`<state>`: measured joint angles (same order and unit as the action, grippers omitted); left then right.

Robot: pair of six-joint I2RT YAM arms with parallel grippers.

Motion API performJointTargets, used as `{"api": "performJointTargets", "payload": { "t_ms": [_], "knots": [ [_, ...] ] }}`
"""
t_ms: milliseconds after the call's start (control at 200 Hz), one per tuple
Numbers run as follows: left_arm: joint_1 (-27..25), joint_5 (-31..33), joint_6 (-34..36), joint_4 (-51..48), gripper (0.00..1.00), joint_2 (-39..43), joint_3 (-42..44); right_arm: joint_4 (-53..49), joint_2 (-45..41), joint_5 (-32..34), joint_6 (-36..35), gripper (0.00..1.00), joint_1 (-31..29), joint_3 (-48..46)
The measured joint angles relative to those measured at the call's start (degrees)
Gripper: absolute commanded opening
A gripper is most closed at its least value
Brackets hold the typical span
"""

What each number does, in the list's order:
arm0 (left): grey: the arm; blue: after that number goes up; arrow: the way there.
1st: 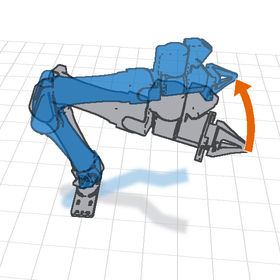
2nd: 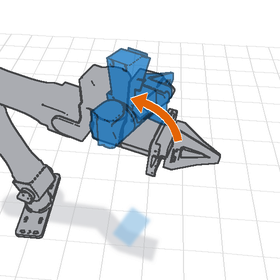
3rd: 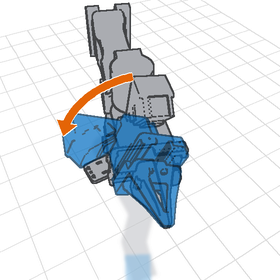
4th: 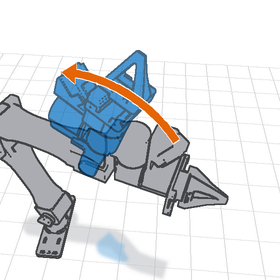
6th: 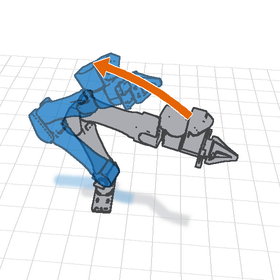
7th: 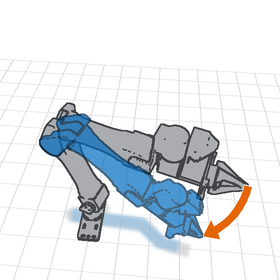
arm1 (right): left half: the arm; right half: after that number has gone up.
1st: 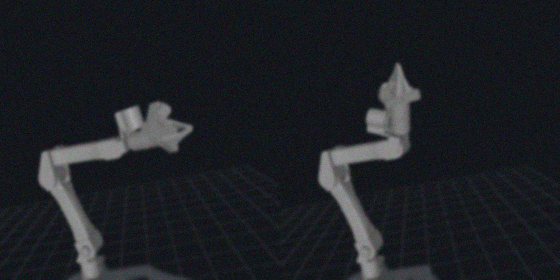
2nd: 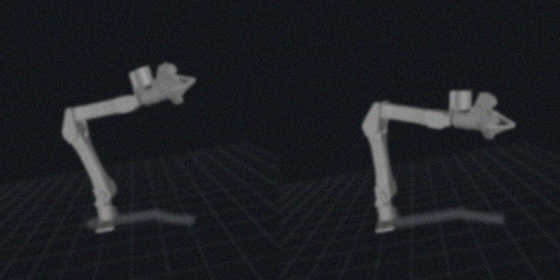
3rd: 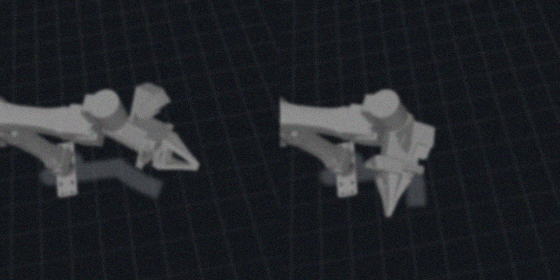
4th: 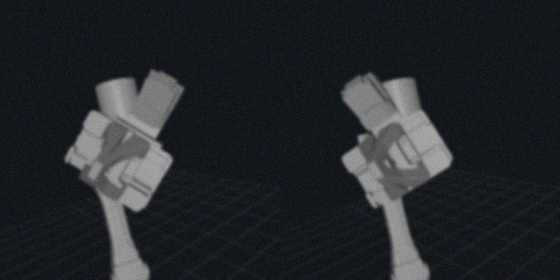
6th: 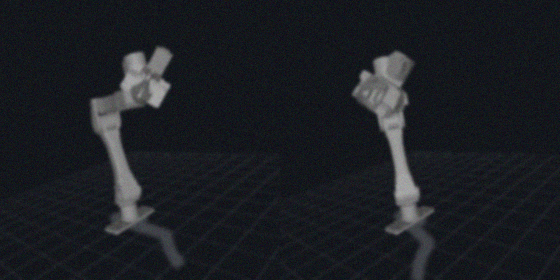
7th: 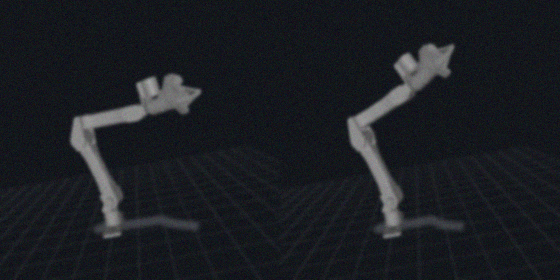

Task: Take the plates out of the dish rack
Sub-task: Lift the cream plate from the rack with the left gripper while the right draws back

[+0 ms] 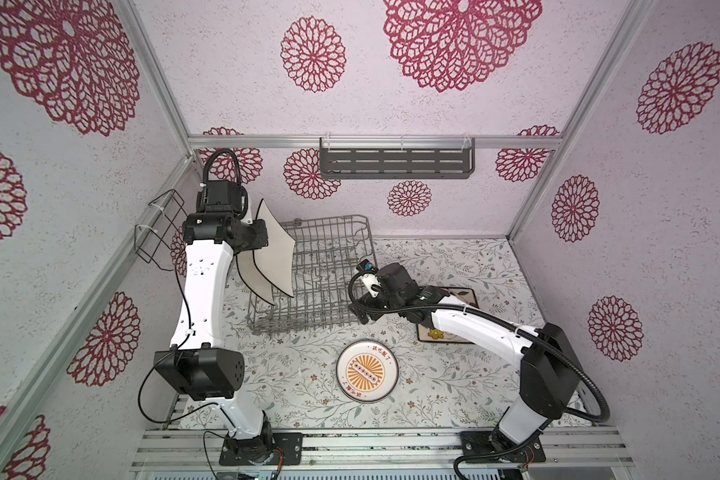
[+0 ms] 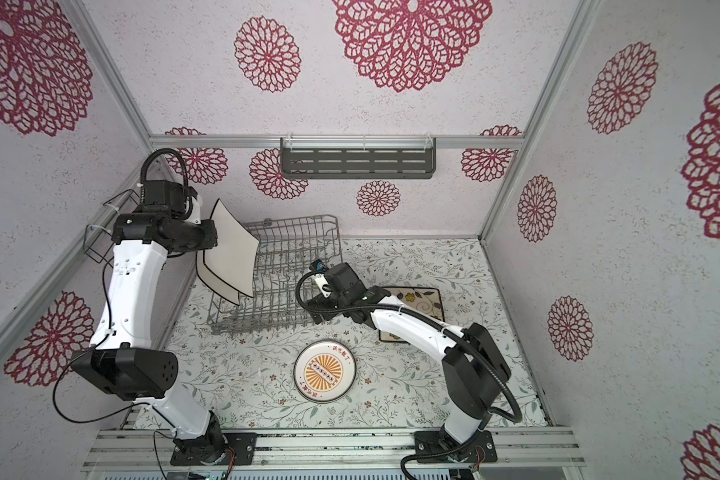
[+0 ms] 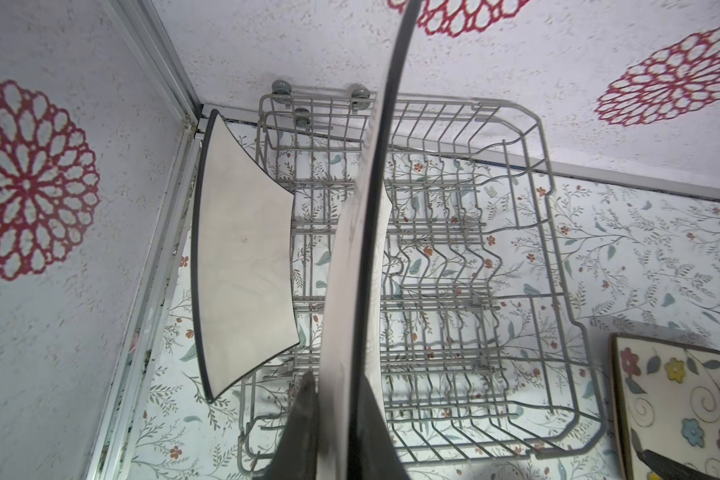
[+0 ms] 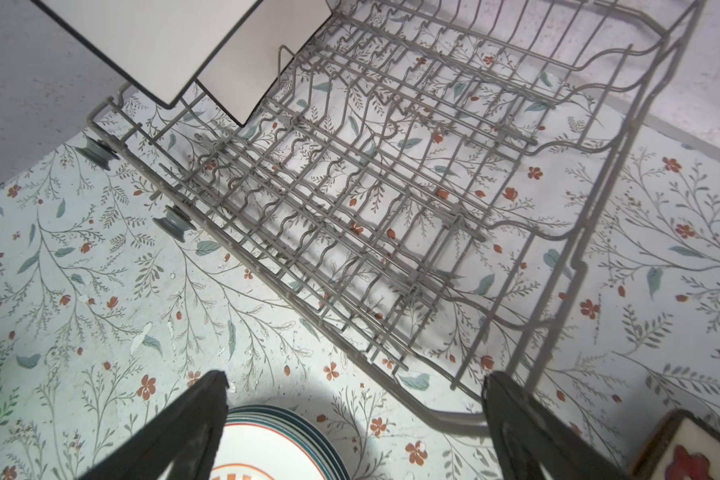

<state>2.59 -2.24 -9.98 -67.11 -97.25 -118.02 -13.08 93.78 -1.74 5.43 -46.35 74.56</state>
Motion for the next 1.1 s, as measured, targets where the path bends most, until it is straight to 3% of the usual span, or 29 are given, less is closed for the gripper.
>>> {"api": "performJointTargets", "payload": {
  "t_ms": [505,736,1096],
  "knots": [
    [-4.85,-7.87,-3.61,0.35,0.00,12.48,4.33,3.41,-18.60,-4.17,5.79,0.99,9.27,-16.00],
    [-6.36,-12.74,-7.58,2.93,0.00,18.34,12.96,4.24,-25.66,-5.60,7.89,0.99,14.91,-21.64],
    [-7.32,-21.81,-18.34,15.10,0.00,24.39,25.09,3.78,-35.95,-4.50,11.37,0.99,22.25,-29.18]
  ]
}}
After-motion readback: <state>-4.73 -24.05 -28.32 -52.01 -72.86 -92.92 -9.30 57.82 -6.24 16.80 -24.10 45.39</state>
